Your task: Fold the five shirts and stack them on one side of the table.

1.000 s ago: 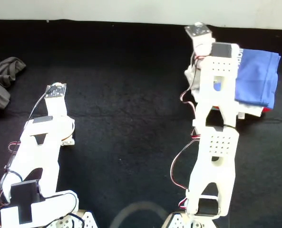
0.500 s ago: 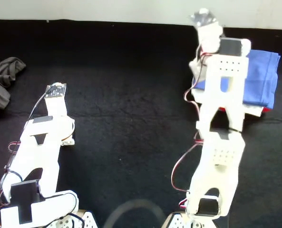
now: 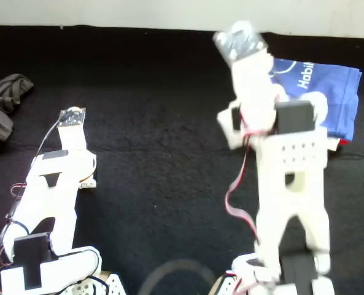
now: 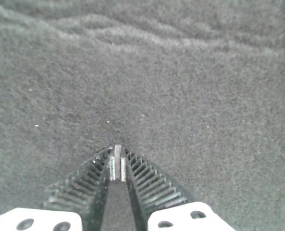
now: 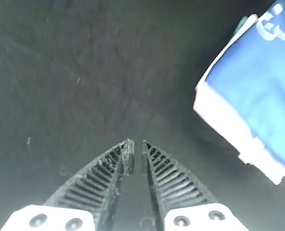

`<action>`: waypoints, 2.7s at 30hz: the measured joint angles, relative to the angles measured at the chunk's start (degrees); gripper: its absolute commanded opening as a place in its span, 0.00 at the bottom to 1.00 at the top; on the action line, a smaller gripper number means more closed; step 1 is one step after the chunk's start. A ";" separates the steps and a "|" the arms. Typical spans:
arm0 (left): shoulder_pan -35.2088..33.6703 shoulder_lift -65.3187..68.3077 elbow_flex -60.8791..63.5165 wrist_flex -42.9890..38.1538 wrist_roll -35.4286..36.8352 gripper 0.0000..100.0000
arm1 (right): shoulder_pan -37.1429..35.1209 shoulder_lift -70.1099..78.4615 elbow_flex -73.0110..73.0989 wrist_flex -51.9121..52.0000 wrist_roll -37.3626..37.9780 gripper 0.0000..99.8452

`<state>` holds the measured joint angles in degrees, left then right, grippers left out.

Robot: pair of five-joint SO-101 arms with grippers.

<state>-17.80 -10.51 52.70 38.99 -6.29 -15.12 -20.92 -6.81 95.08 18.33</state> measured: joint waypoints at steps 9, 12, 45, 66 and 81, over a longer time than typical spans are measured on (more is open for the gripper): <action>0.00 0.00 0.00 0.00 0.00 0.01 | -0.09 -18.64 43.69 -20.57 -0.09 0.04; 0.00 0.00 0.00 0.00 0.00 0.01 | -0.09 -20.48 58.11 -28.75 -0.09 0.04; -14.77 2.37 -24.44 20.13 -0.18 0.25 | -0.09 -22.42 89.49 -61.19 -0.18 0.04; -25.05 64.26 -111.65 39.56 -2.02 0.25 | -0.09 -22.42 89.49 -61.19 -0.18 0.04; -26.55 79.65 -138.46 50.20 -2.02 0.01 | -0.09 -22.42 89.49 -61.19 -0.18 0.04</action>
<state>-44.35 69.14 -85.76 89.19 -8.31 -15.21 -43.34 82.68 33.89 18.15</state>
